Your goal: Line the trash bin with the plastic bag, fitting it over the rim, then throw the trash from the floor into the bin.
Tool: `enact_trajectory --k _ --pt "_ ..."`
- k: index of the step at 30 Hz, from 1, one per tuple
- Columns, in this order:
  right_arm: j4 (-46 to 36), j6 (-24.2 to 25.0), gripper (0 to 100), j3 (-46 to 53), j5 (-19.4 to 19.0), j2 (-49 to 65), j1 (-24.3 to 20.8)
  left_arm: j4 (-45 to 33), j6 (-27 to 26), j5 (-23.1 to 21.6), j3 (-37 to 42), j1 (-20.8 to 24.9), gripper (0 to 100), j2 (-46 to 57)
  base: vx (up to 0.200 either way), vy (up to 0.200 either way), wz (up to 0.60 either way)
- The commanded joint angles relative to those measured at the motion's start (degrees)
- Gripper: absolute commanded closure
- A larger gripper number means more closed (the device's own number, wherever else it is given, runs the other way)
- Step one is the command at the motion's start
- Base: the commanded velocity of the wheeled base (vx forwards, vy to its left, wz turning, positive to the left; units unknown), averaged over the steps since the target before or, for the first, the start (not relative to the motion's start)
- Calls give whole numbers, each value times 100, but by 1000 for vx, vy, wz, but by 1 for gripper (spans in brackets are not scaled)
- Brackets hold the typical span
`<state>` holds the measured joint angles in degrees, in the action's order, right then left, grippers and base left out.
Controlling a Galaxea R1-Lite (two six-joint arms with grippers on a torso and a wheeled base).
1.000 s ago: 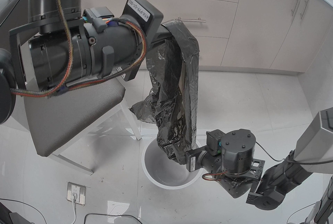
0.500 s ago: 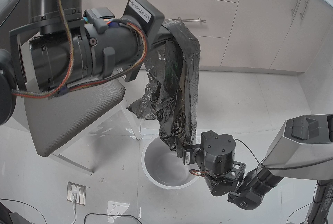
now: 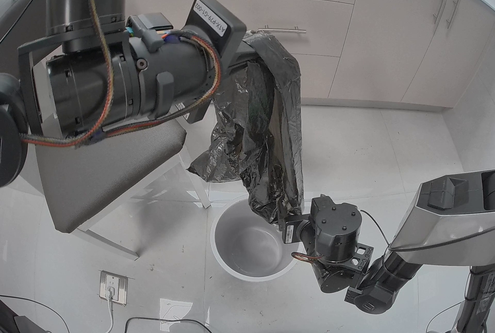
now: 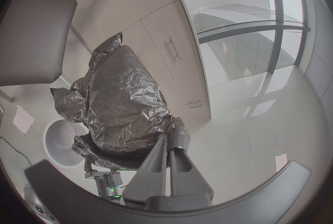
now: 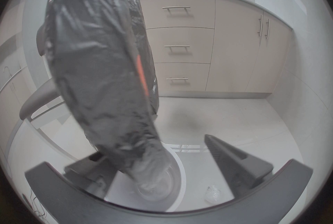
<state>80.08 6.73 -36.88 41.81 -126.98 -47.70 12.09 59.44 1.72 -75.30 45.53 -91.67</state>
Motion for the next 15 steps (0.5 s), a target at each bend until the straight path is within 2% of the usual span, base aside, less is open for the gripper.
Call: enact_trajectory --k 1,12,13,15 --pt "96 -5 100 111 -7 -11 86 4 6 -5 -2 0 100 -17 0 0 0" --pt "219 -49 100 321 -130 77 112 4 24 -66 24 -18 100 -17 0 0 0" --pt "236 -58 100 409 -235 165 112 4 24 -75 59 -36 100 -17 0 0 0" --pt "183 -66 100 673 -692 463 138 4 24 -102 112 -53 100 -8 0 0 0"
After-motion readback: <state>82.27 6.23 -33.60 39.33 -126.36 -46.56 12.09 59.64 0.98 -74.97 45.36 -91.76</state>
